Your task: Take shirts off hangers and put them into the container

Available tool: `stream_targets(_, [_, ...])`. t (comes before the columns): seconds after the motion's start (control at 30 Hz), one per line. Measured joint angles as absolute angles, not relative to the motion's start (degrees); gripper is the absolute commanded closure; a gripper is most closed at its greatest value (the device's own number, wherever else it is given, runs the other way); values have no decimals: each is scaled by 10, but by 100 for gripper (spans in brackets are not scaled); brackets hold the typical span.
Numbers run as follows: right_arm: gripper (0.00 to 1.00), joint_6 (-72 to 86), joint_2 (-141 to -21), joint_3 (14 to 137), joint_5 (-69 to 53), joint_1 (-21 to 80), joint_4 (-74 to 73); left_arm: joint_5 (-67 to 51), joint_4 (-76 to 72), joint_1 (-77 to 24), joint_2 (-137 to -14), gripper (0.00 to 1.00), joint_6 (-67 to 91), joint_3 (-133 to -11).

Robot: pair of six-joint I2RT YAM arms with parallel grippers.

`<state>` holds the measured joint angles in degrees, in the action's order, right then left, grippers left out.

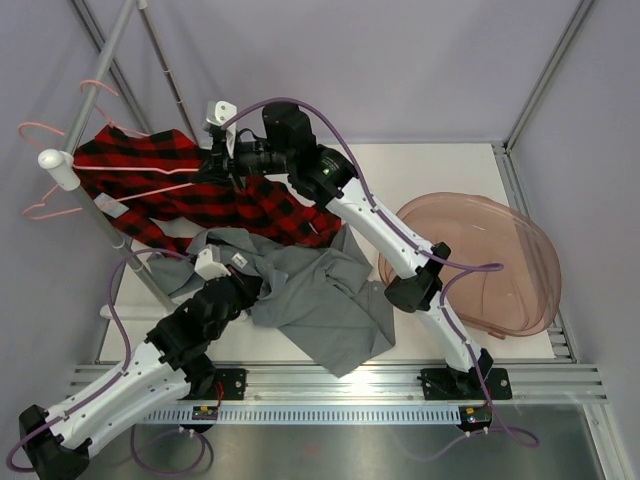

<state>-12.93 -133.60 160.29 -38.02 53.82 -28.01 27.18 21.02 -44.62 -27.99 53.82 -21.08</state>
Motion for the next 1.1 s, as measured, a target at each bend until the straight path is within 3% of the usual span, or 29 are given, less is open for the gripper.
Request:
stream_targets(0.47, [100, -124, -1334, 1605, -387, 512, -236, 272, 183, -456, -300, 100, 538, -211])
stream_targets(1.03, [100, -131, -1220, 1404, -342, 516, -239, 276, 206, -461, -278, 100, 537, -216])
stream_targets(1.07, [57, -132, -1204, 1382, -335, 518, -238, 276, 208, -461, -278, 100, 537, -217])
stream_targets(1.1, [20, -132, -1188, 1359, -324, 522, -238, 276, 210, -461, -279, 100, 536, -218])
